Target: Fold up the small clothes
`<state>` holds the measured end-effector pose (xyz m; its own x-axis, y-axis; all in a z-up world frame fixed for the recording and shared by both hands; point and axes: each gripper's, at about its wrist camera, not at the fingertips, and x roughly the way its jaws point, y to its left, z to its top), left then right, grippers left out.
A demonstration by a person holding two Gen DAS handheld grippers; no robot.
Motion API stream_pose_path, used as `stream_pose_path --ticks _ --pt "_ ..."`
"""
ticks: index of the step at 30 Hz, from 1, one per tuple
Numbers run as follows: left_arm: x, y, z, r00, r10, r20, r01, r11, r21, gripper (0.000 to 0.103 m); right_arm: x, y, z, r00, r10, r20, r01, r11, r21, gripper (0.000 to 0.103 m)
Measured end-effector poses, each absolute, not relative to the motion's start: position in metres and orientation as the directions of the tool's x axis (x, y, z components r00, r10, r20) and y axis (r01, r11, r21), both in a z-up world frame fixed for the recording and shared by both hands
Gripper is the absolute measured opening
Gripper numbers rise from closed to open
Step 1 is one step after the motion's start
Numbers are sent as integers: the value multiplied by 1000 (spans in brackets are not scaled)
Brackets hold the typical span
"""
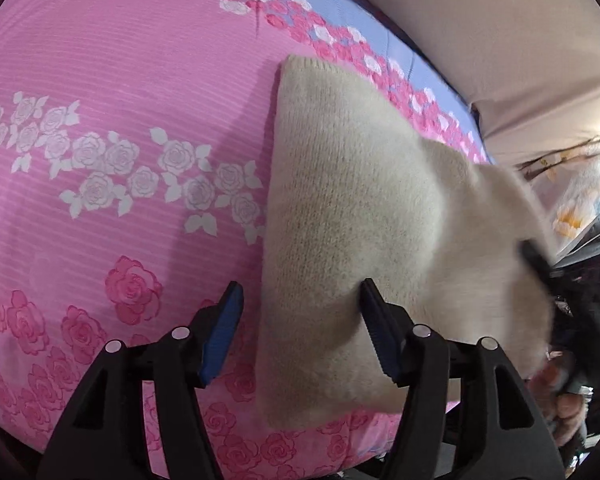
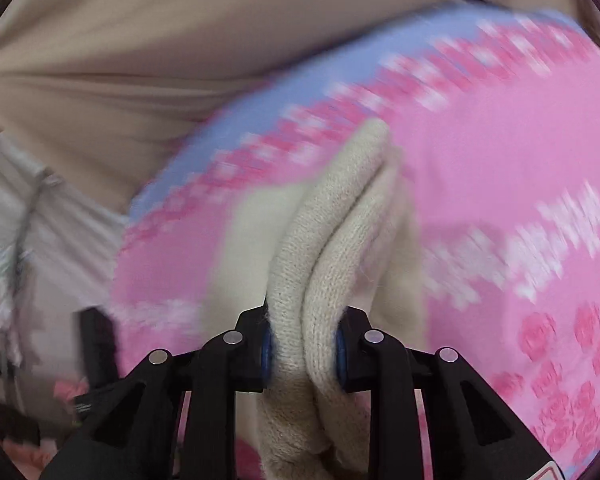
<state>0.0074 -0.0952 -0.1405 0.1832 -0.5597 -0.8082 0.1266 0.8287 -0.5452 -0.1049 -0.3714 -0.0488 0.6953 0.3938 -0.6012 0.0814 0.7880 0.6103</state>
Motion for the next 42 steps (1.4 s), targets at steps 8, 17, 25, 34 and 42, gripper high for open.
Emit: stream_pose_path --ticks 8,17,25,34,42 --pt "8 -79 -135 222 -534 -816 88 844 -529 57 -85 -403 -145 511 227 -829 280 868 410 33" --pt "-1 -89 -141 173 -576 -799 87 817 -570 80 -130 -428 -150 582 264 -769 338 782 524 77" --pt "12 -118 -181 28 -670 -742 -28 742 -670 89 -124 -411 -208 598 481 -641 368 545 753 74" --pt "16 -143 -123 46 -656 -753 154 749 -644 48 -141 -411 -143 712 433 -553 297 528 796 28" --pt "23 -142 -16 115 -728 -675 336 669 -664 47 -153 -406 -31 818 349 -456 177 602 779 28"
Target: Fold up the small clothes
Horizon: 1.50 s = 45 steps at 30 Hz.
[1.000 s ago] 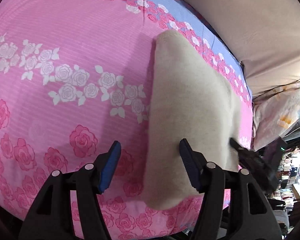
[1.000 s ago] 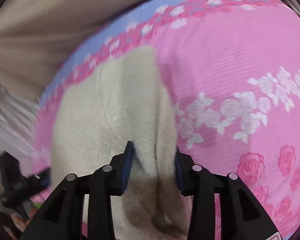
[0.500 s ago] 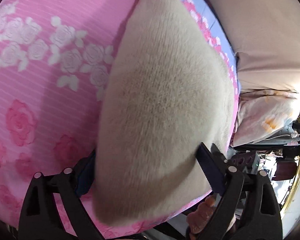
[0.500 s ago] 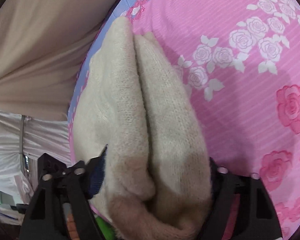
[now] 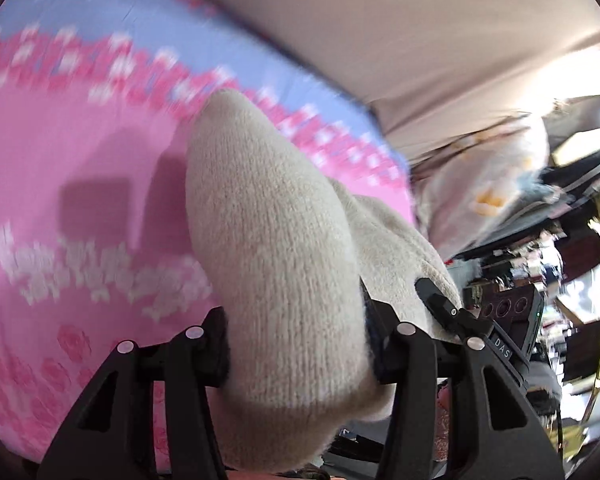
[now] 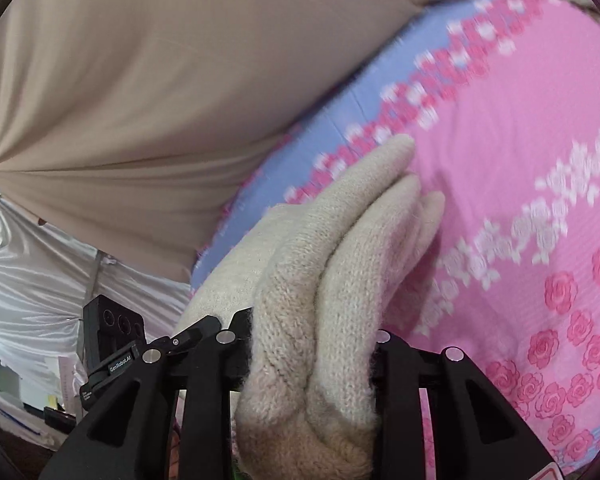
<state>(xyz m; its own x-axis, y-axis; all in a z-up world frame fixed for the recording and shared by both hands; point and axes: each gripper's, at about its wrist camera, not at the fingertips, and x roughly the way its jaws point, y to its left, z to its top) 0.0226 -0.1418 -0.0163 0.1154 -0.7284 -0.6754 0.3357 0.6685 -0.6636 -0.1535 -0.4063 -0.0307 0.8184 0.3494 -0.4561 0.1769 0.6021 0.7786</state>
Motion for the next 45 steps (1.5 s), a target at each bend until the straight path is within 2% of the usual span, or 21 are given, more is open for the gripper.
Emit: stream_pose_path --ticks 8,11,14,15,16,18,19,20,21,22,23,24,25,28,32,33,35,37,38,41,45 --pt "34 -89 105 236 -804 -546 506 582 -637 48 -145 -348 91 895 330 -299 -18 698 716 28" --pt "40 -47 135 298 -801 -519 535 590 -604 49 -124 -308 113 895 357 -269 -83 724 684 28" --pt "51 4 143 361 -765 -533 529 639 -558 51 -94 -268 106 868 402 -290 -105 720 685 31" --pt "55 17 138 372 -752 -545 517 655 -551 53 -82 -256 93 853 424 -303 -100 704 703 33" --pt "64 37 125 385 -723 -573 480 687 -545 54 -66 -241 74 832 447 -328 -93 696 712 41" --pt "78 65 91 398 -665 -631 417 744 -521 65 -35 -213 16 806 426 -411 -32 724 689 49" --pt "88 81 60 415 -608 -677 372 793 -483 69 -22 -201 -14 786 398 -473 6 761 649 55" --pt "96 96 30 434 -545 -717 309 838 -449 73 -8 -191 -50 750 347 -562 69 805 589 55" --pt "102 109 -2 447 -471 -760 248 882 -401 72 2 -184 -85 698 283 -657 143 845 516 55" --pt "110 125 -43 436 -356 -827 161 935 -317 68 7 -177 -117 625 187 -758 233 882 410 43" --pt "111 136 -68 414 -279 -866 107 960 -259 55 5 -171 -135 572 162 -804 267 890 369 22" --pt "111 145 -86 390 -225 -893 81 974 -210 51 -2 -169 -140 569 191 -800 265 878 399 17" --pt "105 154 -92 385 -226 -895 81 974 -211 51 -13 -164 -133 593 197 -781 265 868 420 16" --pt "87 157 -70 447 -263 -855 139 965 -224 52 -22 -143 -91 652 183 -736 214 887 410 16" --pt "80 132 -41 496 -333 -802 240 940 -243 65 1 -111 -54 693 206 -691 109 917 383 14" --pt "83 126 -41 498 -338 -799 259 937 -235 68 10 -105 -56 687 199 -699 95 929 358 14" --pt "91 110 -60 473 -304 -827 276 943 -189 69 35 -98 -79 631 160 -759 106 951 289 12" --pt "98 100 -88 428 -250 -868 267 953 -143 69 57 -107 -130 530 90 -843 163 965 206 2" --pt "104 97 -104 399 -224 -889 259 958 -124 71 56 -117 -137 552 105 -827 178 954 239 2" --pt "106 97 -108 386 -225 -895 254 958 -131 72 46 -129 -111 574 138 -807 239 914 327 2" --pt "103 97 -90 420 -214 -882 278 955 -100 71 26 -115 -70 637 37 -770 252 934 253 15"
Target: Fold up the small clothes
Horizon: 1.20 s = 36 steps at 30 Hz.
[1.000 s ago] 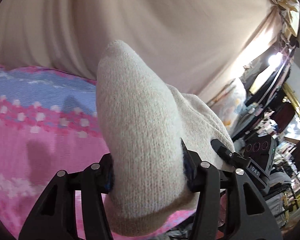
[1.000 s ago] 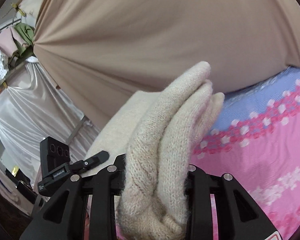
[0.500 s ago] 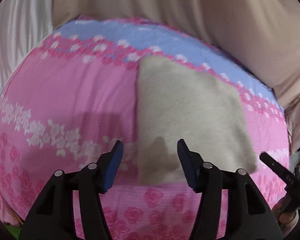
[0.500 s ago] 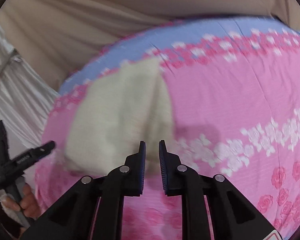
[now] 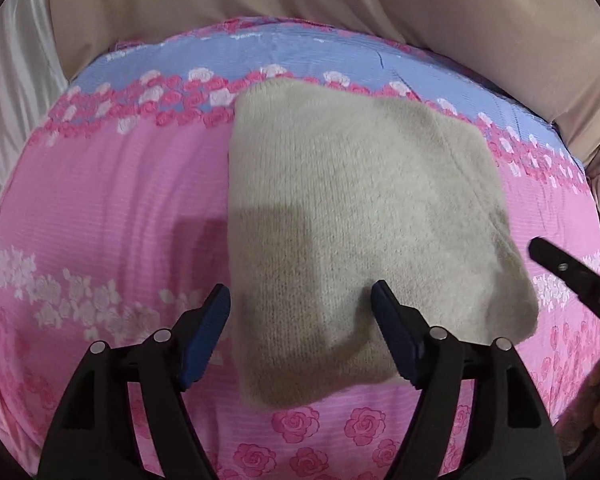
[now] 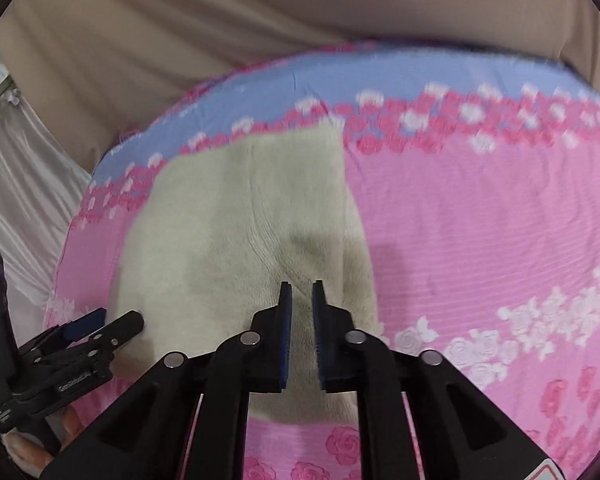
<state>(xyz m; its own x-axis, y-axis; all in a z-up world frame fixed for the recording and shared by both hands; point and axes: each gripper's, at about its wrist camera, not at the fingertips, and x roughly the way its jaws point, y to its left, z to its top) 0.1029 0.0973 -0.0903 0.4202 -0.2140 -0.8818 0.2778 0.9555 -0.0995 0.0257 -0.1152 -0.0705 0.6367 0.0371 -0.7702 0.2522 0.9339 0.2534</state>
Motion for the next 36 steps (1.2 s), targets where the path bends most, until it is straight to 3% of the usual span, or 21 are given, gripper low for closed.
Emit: stream_pose_path --ticks 4,6,10,13,16,17,19,20,21,22,25,27,30,33,34,35,36 --pt "99 102 -75 450 -208 -868 276 957 -86 74 11 -103 -58 669 -26 -743 290 929 229 36" --pt "94 102 -66 480 -194 -855 277 959 -62 83 8 -96 -57 676 -22 -736 276 934 225 36" --pt "90 103 -61 502 -184 -845 282 959 -41 84 10 -94 -69 647 -14 -762 268 940 210 36" --pt "86 105 -62 499 -171 -850 273 961 -34 84 18 -110 -82 630 17 -777 293 921 257 52" --pt "82 107 -68 488 -159 -858 266 964 -28 84 47 -132 -86 636 35 -771 307 905 295 54" --pt "81 107 -72 482 -153 -863 261 965 -25 84 60 -140 -89 637 54 -769 310 896 319 63" --pt "79 109 -79 465 -144 -874 254 967 -24 84 93 -154 -106 603 124 -788 312 873 375 67" --pt "77 109 -81 457 -141 -878 250 968 -25 84 107 -156 -117 569 186 -801 294 864 409 47" --pt "76 109 -83 453 -138 -881 250 968 -23 84 119 -156 -124 532 251 -809 276 852 446 18" --pt "74 110 -84 453 -131 -882 250 968 -16 84 121 -154 -118 539 255 -803 268 851 451 12" --pt "70 115 -82 471 -120 -874 242 970 -3 86 110 -134 -66 661 247 -709 129 893 431 11" --pt "71 118 -85 468 -115 -876 229 974 -6 87 115 -132 -67 668 193 -719 126 923 364 11" --pt "73 118 -92 442 -129 -888 218 975 -33 87 136 -146 -128 493 116 -862 229 939 258 15" --pt "71 117 -91 453 -132 -882 221 975 -32 92 103 -152 -105 595 103 -797 285 900 330 24" --pt "69 117 -89 472 -134 -871 223 974 -30 94 85 -149 -91 631 64 -773 305 896 323 31" --pt "68 116 -87 486 -136 -863 225 974 -26 95 69 -147 -81 653 23 -757 331 891 312 48" --pt "68 114 -84 499 -134 -856 229 973 -20 95 50 -142 -73 670 -26 -742 363 884 297 56"
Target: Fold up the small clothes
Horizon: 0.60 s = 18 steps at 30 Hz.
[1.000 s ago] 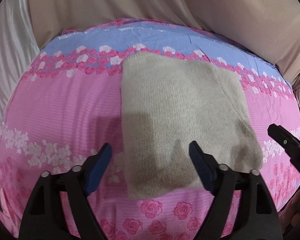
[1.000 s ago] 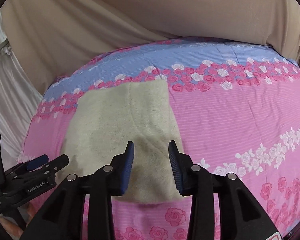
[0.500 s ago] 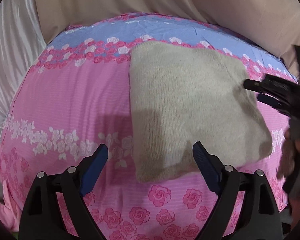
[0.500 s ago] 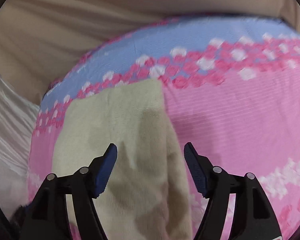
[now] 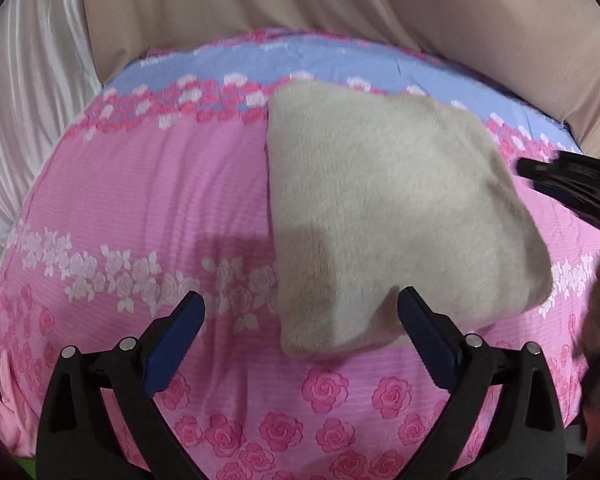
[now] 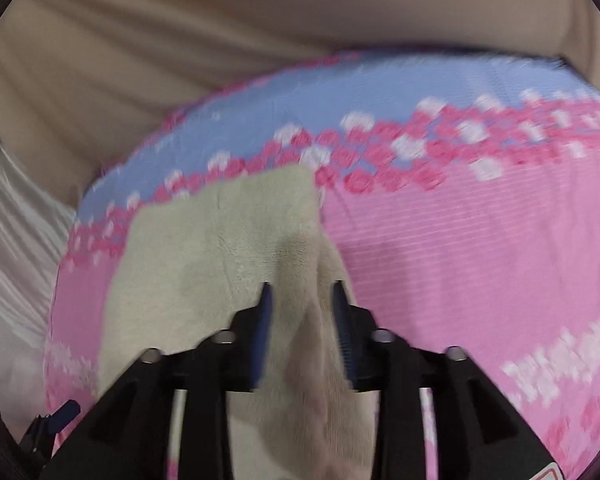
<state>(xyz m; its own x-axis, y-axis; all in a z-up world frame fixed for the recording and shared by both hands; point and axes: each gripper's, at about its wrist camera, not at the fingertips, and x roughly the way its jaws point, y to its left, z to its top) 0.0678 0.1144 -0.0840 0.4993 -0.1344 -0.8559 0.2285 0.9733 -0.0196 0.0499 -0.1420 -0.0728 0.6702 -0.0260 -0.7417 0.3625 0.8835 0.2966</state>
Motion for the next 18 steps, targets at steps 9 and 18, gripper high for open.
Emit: stream_pose_path --ticks 9,18 --pt "54 93 -61 592 -143 -793 263 964 22 95 -40 -89 -75 674 -230 -702 459 875 154 83" --pt "40 88 -54 637 -131 -760 249 968 43 95 -53 -57 -79 669 -287 -686 451 890 67 85"
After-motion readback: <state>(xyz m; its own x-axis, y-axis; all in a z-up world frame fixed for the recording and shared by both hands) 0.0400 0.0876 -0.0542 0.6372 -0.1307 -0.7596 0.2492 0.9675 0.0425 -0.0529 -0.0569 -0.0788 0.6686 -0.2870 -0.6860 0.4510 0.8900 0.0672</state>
